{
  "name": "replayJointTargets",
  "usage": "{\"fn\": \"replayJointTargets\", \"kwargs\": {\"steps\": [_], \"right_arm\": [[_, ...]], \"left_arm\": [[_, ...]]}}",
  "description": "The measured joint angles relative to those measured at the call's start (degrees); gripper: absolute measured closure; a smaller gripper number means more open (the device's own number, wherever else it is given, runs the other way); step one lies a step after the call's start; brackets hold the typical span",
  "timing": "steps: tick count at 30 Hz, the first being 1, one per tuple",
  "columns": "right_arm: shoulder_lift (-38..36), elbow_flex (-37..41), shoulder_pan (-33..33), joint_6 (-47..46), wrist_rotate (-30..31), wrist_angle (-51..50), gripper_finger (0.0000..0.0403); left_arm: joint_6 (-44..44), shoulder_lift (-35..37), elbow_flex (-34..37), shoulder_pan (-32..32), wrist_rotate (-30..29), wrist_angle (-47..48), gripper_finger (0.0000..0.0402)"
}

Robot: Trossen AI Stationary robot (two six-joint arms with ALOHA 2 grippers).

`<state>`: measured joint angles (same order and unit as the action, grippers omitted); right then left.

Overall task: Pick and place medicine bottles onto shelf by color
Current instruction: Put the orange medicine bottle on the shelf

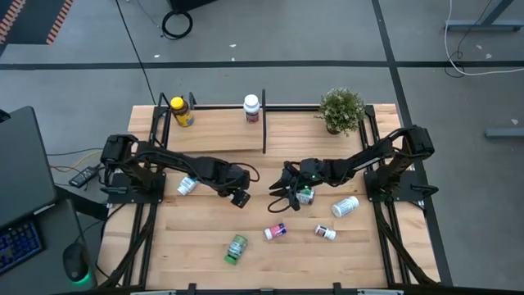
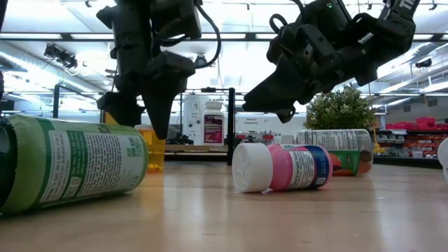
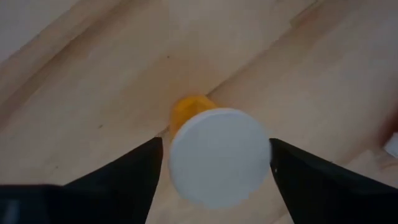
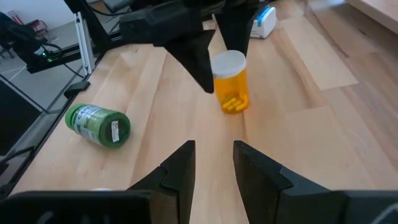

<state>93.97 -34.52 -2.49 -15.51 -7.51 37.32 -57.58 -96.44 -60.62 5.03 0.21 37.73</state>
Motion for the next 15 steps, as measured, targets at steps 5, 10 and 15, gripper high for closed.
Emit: {"fn": "replayJointTargets", "kwargs": {"steps": [5, 10, 15], "right_arm": [[0.0, -0.02, 0.01, 0.02, 0.01, -0.13, 0.0286], [0.0, -0.02, 0.07, 0.05, 0.01, -0.15, 0.0286], [0.0, -0.02, 0.23, 0.09, -0.02, -0.17, 0.0286]], "left_arm": [[-0.01, 0.1, 0.02, -0.05, -0.07, 0.02, 0.0111], [1.28, 0.12, 0.02, -0.1, -0.12, -0.03, 0.0112], [2.85, 0.1, -2.15, -0.1, -0.13, 4.55, 0.0114]]}}
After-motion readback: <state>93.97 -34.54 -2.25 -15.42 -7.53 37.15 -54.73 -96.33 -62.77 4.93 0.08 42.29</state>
